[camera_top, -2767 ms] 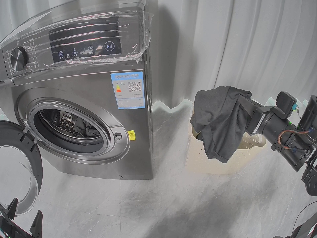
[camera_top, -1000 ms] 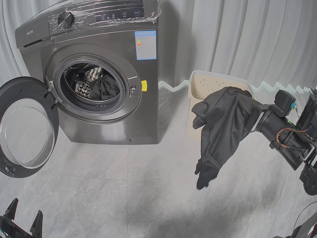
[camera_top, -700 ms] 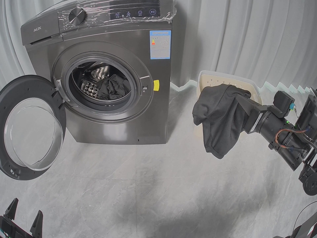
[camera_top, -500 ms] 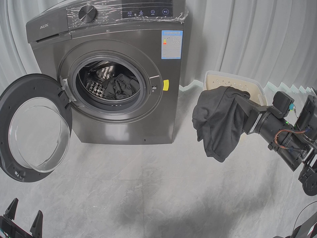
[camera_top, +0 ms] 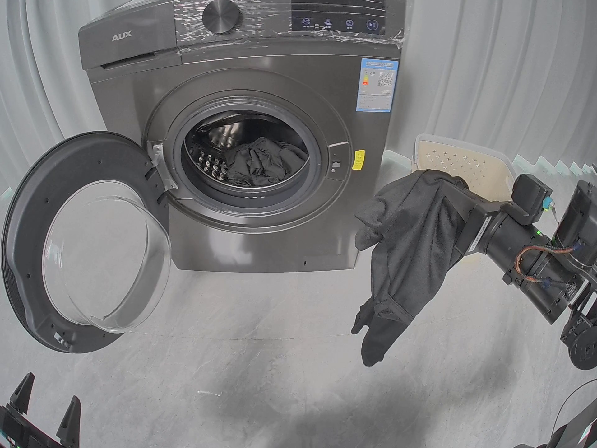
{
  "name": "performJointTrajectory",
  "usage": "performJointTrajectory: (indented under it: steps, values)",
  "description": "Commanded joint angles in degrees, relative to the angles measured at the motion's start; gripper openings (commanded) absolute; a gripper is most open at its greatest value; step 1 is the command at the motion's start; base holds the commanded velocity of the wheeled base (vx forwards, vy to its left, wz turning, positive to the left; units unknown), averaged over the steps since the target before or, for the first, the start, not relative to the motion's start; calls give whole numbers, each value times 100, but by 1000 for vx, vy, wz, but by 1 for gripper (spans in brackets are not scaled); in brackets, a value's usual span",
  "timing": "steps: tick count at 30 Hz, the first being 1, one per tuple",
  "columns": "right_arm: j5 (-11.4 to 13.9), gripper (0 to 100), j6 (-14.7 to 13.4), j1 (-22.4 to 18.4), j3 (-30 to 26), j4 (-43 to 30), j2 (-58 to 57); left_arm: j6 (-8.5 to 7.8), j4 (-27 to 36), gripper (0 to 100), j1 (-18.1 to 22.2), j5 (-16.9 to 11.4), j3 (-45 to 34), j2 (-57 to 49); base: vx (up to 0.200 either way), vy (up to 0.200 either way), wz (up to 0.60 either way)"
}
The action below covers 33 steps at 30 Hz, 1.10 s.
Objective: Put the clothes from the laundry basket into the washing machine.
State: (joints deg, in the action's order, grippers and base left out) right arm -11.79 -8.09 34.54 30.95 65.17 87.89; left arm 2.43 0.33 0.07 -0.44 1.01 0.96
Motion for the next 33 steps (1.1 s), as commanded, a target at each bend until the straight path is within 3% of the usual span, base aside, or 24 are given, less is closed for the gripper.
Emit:
performJointTrajectory:
  steps: [1, 23, 29, 33]
  values:
    - [1, 0, 1, 9, -1, 4, 17, 4, 2, 100, 1, 0, -92, -96, 0, 200, 0]
    - [10, 0, -8, 71, -98, 13, 88, 4, 2, 100, 10, 0, -92, -96, 0, 9, 0]
    - [10, 0, -17, 80, -124, 13, 131, 4, 2, 100, 10, 0, -92, -96, 200, 0, 0]
    - [10, 0, -17, 88, -124, 13, 140, 4, 2, 100, 1, 0, -92, -96, 0, 0, 0]
